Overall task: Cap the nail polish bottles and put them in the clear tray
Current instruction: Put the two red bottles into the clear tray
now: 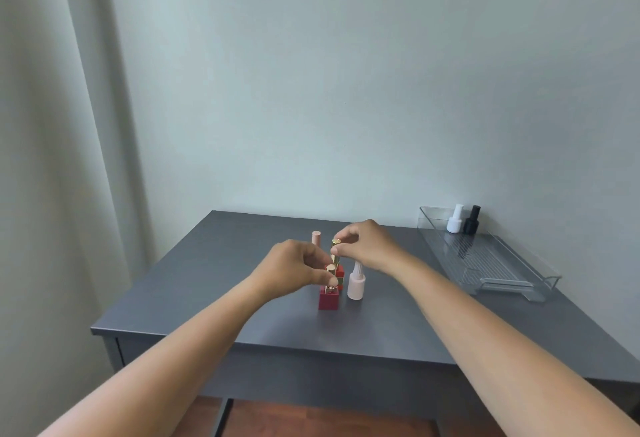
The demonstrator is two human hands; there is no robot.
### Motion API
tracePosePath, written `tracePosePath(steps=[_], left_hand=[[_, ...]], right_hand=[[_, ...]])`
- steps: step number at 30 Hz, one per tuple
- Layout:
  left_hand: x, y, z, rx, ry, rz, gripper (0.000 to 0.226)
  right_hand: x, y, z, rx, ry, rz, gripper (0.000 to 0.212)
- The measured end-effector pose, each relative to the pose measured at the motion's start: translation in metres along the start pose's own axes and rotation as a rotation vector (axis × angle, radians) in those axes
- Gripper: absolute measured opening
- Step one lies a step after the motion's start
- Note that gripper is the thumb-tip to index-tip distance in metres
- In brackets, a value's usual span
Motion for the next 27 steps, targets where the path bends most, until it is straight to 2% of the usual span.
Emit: tracePosePath(steps=[12, 19, 27], left_hand=[[-0.001, -0.013, 0.006, 0.081, -0.014, 0.057, 0.011], [0.041, -0.054, 0.025, 0.174, 0.058, 0.038, 0.009], [0.107, -0.050, 0.091, 0.195, 0.150, 0.003, 0.007]], right_hand=[[-0.004, -0.004, 0.008, 0.038, 0.006, -0.015, 0.005], [-0.019, -0.078, 0.001, 0.199, -0.085, 0.075, 0.003], [0.038, -0.172, 0.002, 0.348, 0.021, 0.130, 0.008]])
Point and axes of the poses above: each hand's wrist, its own z-axis towards the middle knuckle, its own y-axis out of the palm, x = y × z, the point moved 10 cm from there along z, towards the middle knuckle, and after that the axes turned 6 degrees about -x, right-handed, at the moved point
